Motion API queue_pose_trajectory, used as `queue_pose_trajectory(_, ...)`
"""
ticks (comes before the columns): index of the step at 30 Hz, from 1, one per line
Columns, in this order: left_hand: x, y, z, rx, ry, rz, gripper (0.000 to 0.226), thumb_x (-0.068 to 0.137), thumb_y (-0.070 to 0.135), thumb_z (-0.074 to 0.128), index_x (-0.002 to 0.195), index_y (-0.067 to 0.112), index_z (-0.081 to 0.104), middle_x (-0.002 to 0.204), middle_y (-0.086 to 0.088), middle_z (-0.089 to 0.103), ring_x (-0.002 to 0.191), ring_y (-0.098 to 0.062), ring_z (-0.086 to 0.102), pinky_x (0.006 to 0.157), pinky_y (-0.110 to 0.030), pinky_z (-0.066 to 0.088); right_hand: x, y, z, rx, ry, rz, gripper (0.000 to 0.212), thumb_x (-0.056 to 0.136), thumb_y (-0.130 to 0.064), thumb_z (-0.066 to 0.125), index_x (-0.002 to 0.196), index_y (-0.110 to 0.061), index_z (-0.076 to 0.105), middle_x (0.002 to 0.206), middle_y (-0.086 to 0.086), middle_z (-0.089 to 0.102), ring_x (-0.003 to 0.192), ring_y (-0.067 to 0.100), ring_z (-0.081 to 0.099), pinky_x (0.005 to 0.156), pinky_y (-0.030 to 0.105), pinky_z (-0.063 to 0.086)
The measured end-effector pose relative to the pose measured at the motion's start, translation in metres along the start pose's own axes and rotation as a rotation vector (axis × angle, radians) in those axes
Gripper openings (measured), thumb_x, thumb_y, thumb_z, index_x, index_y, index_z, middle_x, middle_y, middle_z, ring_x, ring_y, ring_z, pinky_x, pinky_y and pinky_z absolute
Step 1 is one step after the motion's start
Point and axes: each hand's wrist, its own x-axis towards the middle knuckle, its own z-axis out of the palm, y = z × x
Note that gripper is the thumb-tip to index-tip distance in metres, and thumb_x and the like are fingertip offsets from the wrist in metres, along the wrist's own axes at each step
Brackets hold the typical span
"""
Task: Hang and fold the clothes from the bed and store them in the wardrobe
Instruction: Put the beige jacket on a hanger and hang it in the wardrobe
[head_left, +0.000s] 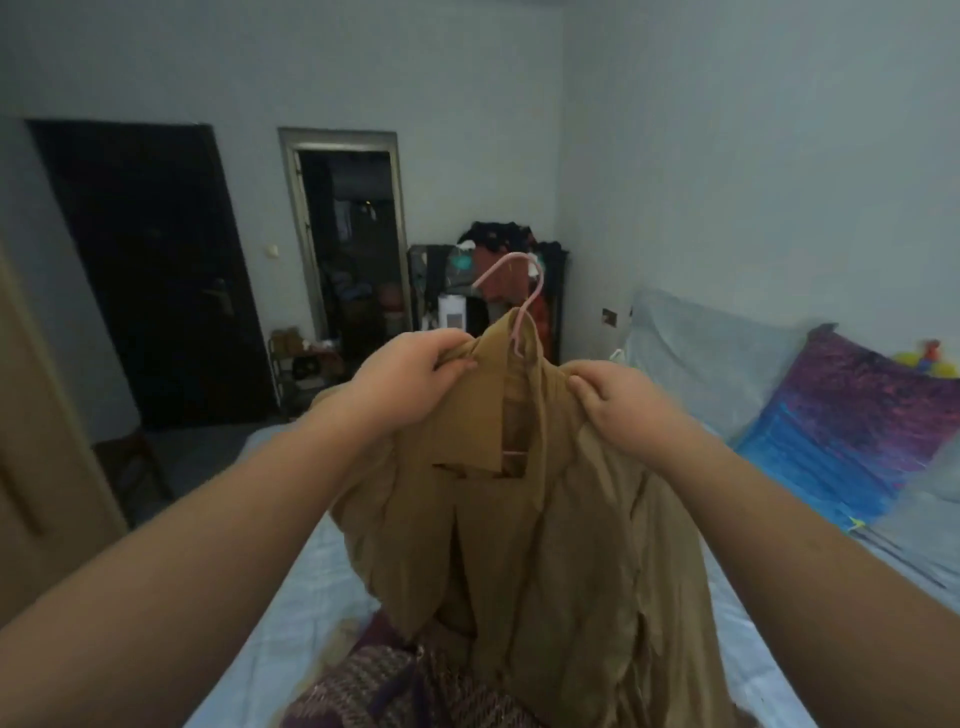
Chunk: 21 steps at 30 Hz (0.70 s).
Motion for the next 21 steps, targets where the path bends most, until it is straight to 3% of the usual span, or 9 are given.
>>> queue_pose_trajectory(3,-0.016,-0.013,-0.061,-0.010,0.095,-0.080,0.010,0.094,0.048,0.053,0.101,0.049,0.061,0.093,0.024,0.064,0.089,0.004,0.060,0.078,-0.029,0.052,0.025,-0.050,0.002,0.115,0.113,-0.099,0.038,0.102,-0.035,0.042,0.139,-0.040,0.046,0.133,-0.013,0.059,0.119,0.009,0.055,0.095,0.025,0.041)
queue_pose_trajectory(5,-0.033,-0.019,-0.103,-0.004,0.165,-0.098,0.009,0.094,0.046,0.055,0.099,0.047,0.062,0.096,0.026,0.064,0.089,0.007,0.060,0.078,-0.026,0.049,0.039,-0.092,0.007,0.201,0.085,-0.212,0.043,0.100,-0.045,0.042,0.143,-0.046,0.036,0.135,-0.018,0.056,0.118,0.004,0.053,0.096,0.026,0.042)
queue_pose_trajectory(7,-0.054,-0.022,-0.149,0.050,0.256,-0.117,0.008,0.095,0.043,0.055,0.094,0.043,0.063,0.093,0.025,0.065,0.087,0.008,0.059,0.072,-0.022,0.045,0.051,-0.137,0.016,0.115,0.082,-0.335,0.049,0.098,-0.054,0.041,0.145,-0.048,0.030,0.136,-0.020,0.051,0.119,0.004,0.049,0.099,0.031,0.042)
queue_pose_trajectory(10,-0.096,-0.025,-0.223,0.215,0.426,-0.161,0.015,0.097,0.038,0.053,0.085,0.035,0.061,0.083,0.020,0.064,0.081,0.004,0.059,0.065,-0.021,0.039,0.071,-0.212,0.029,-0.029,0.232,-0.550,0.048,0.098,-0.050,0.041,0.144,-0.038,0.034,0.127,-0.013,0.055,0.113,0.011,0.055,0.092,0.034,0.047)
queue_pose_trajectory(12,-0.134,-0.023,-0.274,0.368,0.475,-0.212,0.017,0.098,0.038,0.052,0.082,0.035,0.058,0.078,0.019,0.062,0.078,0.002,0.057,0.063,-0.020,0.037,0.085,-0.266,0.038,0.003,0.239,-0.659,0.038,0.100,-0.045,0.039,0.137,-0.034,0.042,0.121,-0.007,0.062,0.106,0.018,0.061,0.084,0.035,0.050)
queue_pose_trajectory(14,-0.178,-0.018,-0.325,0.527,0.496,-0.290,0.017,0.099,0.037,0.051,0.086,0.029,0.058,0.078,0.013,0.061,0.078,-0.006,0.057,0.064,-0.026,0.039,0.099,-0.325,0.046,0.120,0.117,-0.721,0.025,0.103,-0.043,0.036,0.124,-0.040,0.050,0.110,-0.009,0.067,0.096,0.016,0.065,0.079,0.033,0.051)
queue_pose_trajectory(16,-0.229,-0.011,-0.375,0.669,0.516,-0.375,0.020,0.100,0.039,0.051,0.094,0.023,0.060,0.085,0.006,0.064,0.083,-0.015,0.059,0.069,-0.034,0.044,0.110,-0.389,0.049,0.295,-0.130,-0.758,0.021,0.103,-0.042,0.039,0.114,-0.044,0.056,0.099,-0.021,0.066,0.092,-0.001,0.063,0.078,0.026,0.048)
queue_pose_trajectory(18,-0.284,0.000,-0.418,0.753,0.544,-0.460,0.024,0.100,0.043,0.050,0.103,0.023,0.062,0.091,0.005,0.066,0.083,-0.013,0.060,0.071,-0.035,0.048,0.112,-0.452,0.048,0.433,-0.306,-0.806,0.019,0.102,-0.041,0.043,0.108,-0.046,0.061,0.095,-0.029,0.065,0.090,-0.012,0.058,0.077,0.019,0.040)
queue_pose_trajectory(21,-0.363,0.016,-0.468,0.827,0.580,-0.547,0.022,0.101,0.040,0.049,0.099,0.022,0.061,0.087,0.008,0.063,0.082,-0.012,0.059,0.069,-0.032,0.044,0.097,-0.542,0.059,0.536,-0.433,-0.874,0.023,0.100,-0.046,0.047,0.116,-0.043,0.063,0.106,-0.024,0.065,0.099,-0.007,0.057,0.081,0.022,0.041)
